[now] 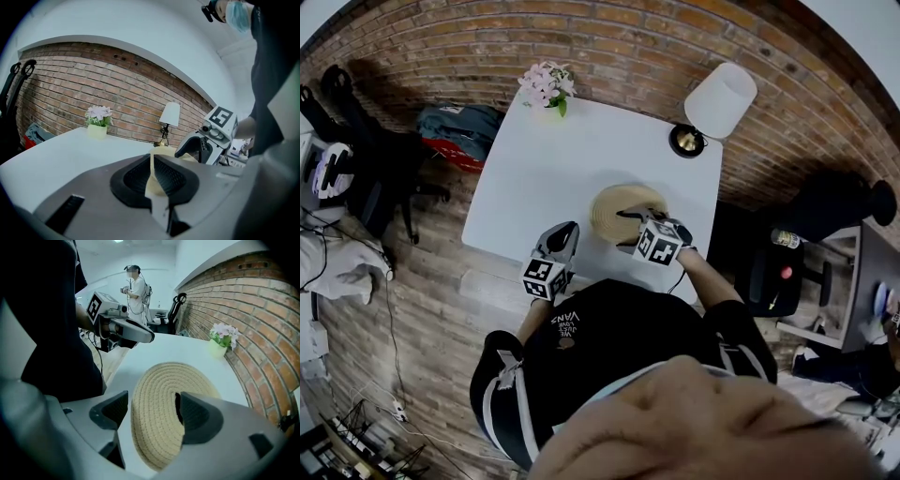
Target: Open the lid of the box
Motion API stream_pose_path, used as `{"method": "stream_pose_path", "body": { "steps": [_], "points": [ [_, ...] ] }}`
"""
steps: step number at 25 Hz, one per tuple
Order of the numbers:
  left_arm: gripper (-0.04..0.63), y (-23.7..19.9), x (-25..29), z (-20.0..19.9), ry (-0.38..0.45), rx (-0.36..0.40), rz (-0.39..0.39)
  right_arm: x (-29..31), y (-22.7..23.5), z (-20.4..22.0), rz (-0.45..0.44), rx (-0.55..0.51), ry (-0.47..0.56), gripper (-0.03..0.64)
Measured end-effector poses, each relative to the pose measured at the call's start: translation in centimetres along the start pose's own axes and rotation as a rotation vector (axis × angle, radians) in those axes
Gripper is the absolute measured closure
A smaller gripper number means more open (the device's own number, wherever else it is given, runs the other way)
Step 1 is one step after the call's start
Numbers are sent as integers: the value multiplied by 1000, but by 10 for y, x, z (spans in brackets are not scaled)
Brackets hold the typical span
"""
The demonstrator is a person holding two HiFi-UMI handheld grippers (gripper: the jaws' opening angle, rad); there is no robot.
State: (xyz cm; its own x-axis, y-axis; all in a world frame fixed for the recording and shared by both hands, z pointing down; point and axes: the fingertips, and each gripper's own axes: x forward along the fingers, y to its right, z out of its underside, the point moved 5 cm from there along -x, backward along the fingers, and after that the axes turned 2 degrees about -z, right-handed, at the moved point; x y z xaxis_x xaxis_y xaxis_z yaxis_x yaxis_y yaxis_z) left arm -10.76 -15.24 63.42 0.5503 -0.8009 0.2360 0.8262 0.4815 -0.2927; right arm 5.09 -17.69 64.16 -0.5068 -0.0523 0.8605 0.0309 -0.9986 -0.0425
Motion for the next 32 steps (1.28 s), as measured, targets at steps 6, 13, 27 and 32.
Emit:
{"method": "stream_pose_path", "body": {
  "steps": [6,13,27,32],
  "points": [
    [573,0,7,17,-46,9,39,11,-5,7,-39,-25,-71,298],
    [387,4,21,39,-154,97,130,17,-3,13,-49,-20,-116,298],
    [245,22,65,81,-334,457,307,23,-1,14,-79,-15,-139,298],
    [239,25,82,81,-340,454,321,23,1,14,-92,-9,-144,298]
  ]
}}
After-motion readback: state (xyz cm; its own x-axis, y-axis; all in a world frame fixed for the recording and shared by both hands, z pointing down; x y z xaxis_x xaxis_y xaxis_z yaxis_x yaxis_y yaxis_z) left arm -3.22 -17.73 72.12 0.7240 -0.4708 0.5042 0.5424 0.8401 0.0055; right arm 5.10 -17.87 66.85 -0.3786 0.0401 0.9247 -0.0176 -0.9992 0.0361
